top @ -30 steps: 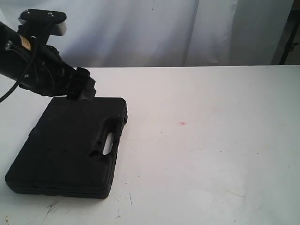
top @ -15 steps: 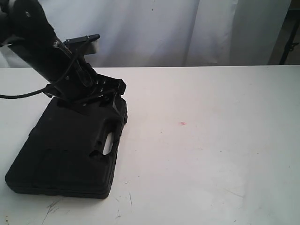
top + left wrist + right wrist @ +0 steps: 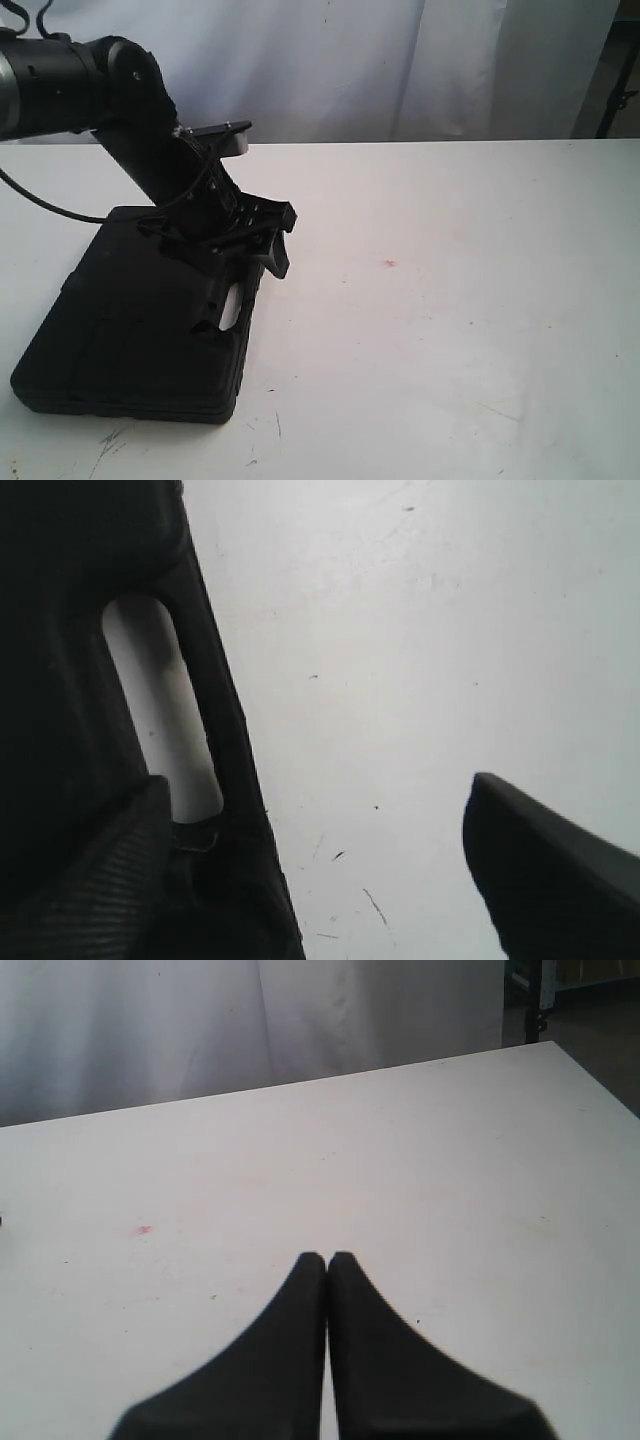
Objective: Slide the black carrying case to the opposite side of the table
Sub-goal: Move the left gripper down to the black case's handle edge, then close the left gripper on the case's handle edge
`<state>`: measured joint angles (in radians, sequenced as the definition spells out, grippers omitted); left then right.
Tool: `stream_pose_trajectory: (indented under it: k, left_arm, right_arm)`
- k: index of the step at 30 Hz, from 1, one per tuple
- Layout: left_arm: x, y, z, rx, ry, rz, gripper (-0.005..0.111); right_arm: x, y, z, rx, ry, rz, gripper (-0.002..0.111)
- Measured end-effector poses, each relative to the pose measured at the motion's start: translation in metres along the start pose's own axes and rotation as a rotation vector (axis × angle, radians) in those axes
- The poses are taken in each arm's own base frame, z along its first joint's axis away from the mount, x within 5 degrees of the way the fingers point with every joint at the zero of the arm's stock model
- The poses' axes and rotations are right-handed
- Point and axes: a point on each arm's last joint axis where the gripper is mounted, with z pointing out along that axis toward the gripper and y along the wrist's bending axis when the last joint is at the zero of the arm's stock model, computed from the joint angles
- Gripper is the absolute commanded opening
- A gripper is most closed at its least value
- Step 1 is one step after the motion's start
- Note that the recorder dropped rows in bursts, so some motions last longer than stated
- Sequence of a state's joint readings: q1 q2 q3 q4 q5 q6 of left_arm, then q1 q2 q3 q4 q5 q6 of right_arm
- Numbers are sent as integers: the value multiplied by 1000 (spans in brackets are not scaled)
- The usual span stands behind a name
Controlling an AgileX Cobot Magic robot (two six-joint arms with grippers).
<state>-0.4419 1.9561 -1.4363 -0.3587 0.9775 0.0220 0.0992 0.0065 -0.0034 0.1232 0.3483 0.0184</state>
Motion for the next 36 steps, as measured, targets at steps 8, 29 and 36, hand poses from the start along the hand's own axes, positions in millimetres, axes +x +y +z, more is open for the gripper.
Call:
stream_pose_trajectory:
  k: [8,29,36]
  left_arm:
    - [-1,7,22,-10,48,-13,75]
    - [-3,7,66,-9,102,-2,75]
    - [-9,0,71,-23,103,24,75]
  right_arm:
    - [0,0,0,0,0,0,0]
    - [0,0,0,0,2,0,0]
    - [0,0,0,0,2,0,0]
